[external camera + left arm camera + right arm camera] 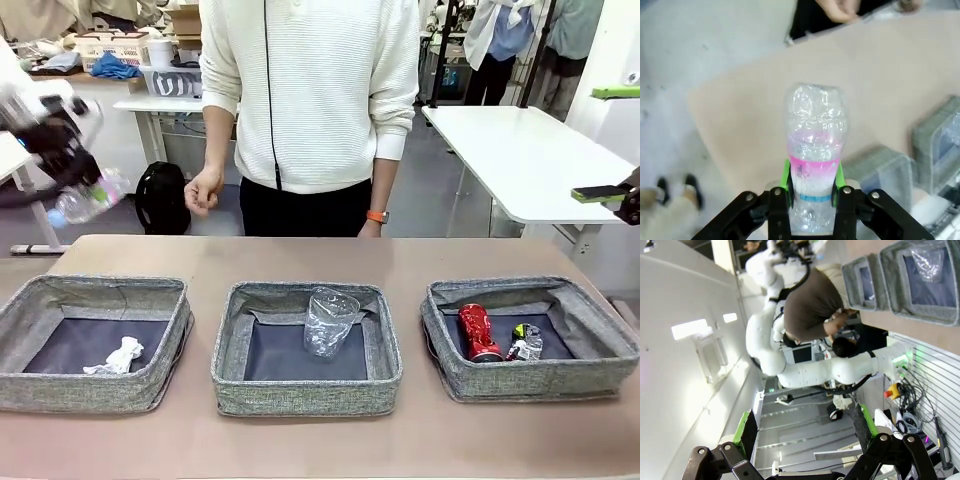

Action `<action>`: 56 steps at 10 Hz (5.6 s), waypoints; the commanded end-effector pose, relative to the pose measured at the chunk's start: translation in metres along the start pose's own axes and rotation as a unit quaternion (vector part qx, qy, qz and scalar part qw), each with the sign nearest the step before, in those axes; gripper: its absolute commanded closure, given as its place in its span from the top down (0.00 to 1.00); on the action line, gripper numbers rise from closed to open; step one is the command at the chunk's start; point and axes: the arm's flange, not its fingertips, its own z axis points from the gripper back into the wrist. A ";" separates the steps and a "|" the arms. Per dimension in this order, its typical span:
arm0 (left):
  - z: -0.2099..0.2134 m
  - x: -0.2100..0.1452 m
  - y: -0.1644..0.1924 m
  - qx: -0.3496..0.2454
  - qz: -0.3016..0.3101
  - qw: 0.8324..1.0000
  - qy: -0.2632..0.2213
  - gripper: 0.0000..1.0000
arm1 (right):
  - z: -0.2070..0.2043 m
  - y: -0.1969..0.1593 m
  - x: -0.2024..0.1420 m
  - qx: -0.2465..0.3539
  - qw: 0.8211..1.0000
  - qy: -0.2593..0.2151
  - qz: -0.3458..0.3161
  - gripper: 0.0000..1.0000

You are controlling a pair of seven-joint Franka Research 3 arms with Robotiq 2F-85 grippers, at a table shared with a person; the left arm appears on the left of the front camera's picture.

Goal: Sort the waste into the appropriate baskets.
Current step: Pick up the waste item pointed out by the person, then place the picked waste into the Fabric basket indicated by the person.

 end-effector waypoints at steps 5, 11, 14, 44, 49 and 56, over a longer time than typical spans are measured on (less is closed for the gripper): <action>0.045 -0.125 -0.103 -0.025 0.015 0.999 0.034 0.35 | -0.001 0.006 0.000 0.012 1.000 0.001 0.007 1.00; 0.052 -0.110 -0.169 -0.034 0.062 0.996 0.062 0.35 | -0.001 0.006 0.000 0.012 1.000 0.001 0.007 1.00; 0.075 -0.087 -0.286 0.037 0.128 0.990 0.043 0.35 | -0.001 0.006 0.000 0.012 1.000 0.001 0.007 1.00; 0.116 -0.004 -0.508 0.024 0.152 0.988 -0.003 0.35 | -0.001 0.006 0.000 0.012 1.000 0.001 0.007 1.00; 0.116 -0.004 -0.508 0.024 0.152 0.988 -0.003 0.35 | -0.001 0.006 0.000 0.012 1.000 0.001 0.007 1.00; 0.116 0.001 -0.514 0.018 0.154 0.988 0.000 0.35 | -0.001 0.006 0.000 0.012 1.000 0.001 0.007 1.00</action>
